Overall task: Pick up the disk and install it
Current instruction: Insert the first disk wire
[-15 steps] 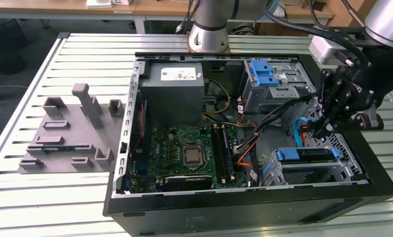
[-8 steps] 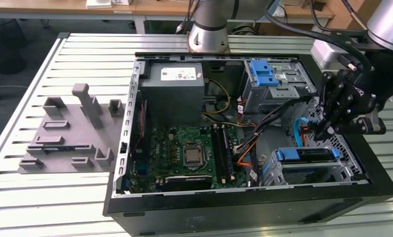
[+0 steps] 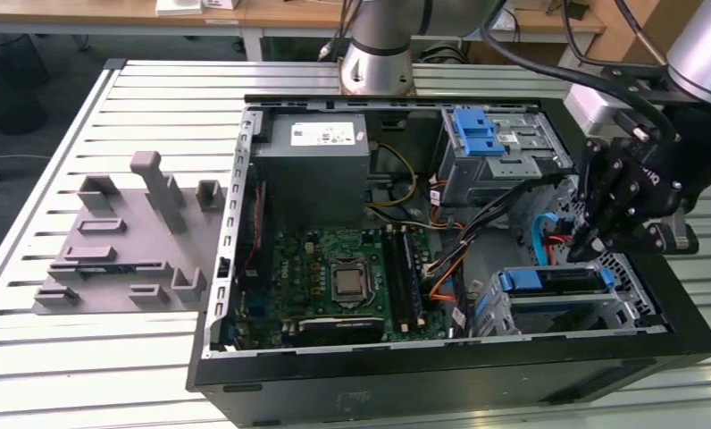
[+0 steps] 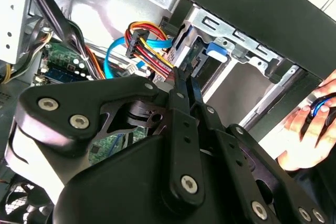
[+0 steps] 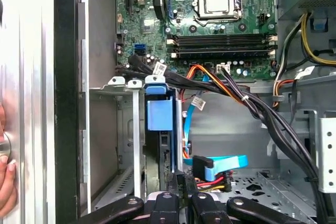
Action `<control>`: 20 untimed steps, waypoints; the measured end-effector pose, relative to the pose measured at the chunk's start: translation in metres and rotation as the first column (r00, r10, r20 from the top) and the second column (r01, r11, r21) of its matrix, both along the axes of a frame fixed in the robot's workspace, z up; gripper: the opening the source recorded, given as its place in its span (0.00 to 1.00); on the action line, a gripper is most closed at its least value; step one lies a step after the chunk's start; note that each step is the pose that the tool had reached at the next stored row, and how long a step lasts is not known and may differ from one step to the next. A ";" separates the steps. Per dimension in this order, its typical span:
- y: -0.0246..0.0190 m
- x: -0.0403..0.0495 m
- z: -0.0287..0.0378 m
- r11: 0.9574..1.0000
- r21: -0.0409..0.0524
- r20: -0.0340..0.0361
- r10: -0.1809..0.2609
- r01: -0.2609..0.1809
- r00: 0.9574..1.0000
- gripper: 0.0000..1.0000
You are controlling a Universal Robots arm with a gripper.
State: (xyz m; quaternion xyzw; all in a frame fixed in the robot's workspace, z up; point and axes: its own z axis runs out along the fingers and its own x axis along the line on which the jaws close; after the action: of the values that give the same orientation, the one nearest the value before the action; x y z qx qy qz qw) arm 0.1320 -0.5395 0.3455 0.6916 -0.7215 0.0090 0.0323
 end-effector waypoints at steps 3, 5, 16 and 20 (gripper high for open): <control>-0.0040 0.0001 -0.0030 1.000 0.000 -0.001 0.000 0.000 1.000 0.16; -0.0042 0.0002 -0.0036 1.000 0.000 -0.001 0.000 0.000 1.000 0.16; -0.0085 0.0003 -0.0055 1.000 0.001 -0.003 -0.003 0.003 1.000 0.16; -0.0090 0.0007 -0.0060 1.000 0.001 -0.005 -0.004 0.004 1.000 0.16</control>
State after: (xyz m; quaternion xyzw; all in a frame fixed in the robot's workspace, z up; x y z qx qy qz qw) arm 0.1327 -0.5485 0.3395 0.6901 -0.7229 0.0070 0.0339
